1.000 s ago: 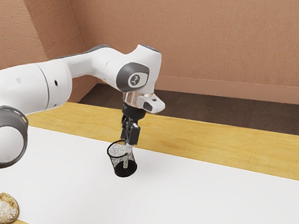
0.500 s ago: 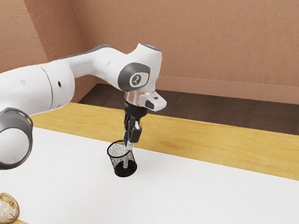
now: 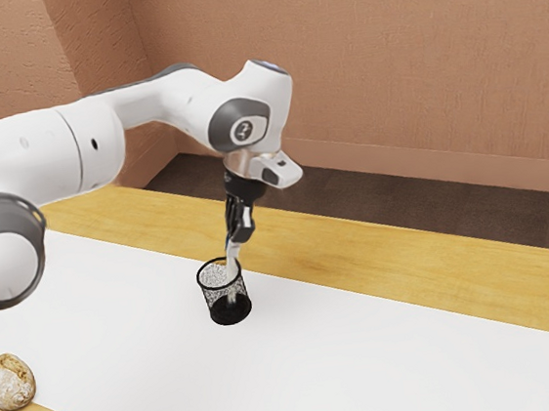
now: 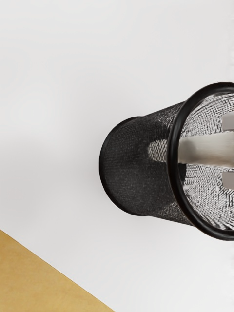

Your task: Take the marker out of the pen holder and place it to the left of the pen holder.

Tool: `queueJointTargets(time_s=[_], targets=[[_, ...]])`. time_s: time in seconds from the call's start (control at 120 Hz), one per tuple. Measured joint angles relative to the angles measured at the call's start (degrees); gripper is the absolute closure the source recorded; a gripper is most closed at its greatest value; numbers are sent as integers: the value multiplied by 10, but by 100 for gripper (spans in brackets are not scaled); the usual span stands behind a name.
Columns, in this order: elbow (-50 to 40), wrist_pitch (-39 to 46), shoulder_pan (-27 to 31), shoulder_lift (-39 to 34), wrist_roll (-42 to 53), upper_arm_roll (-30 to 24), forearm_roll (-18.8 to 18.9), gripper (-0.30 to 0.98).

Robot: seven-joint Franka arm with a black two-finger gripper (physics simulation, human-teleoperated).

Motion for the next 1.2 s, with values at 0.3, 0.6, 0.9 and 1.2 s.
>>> queueJointTargets(time_s=[0.3,0.6,0.9,1.2], targets=[[-45,-79,29,-101,1,-4,3,77],[-78,-157,96,-85,3,4,11,77],[-81,-201,143,16,3,26,25,64],[-104,-188,169,-56,1,-29,-8,16]])
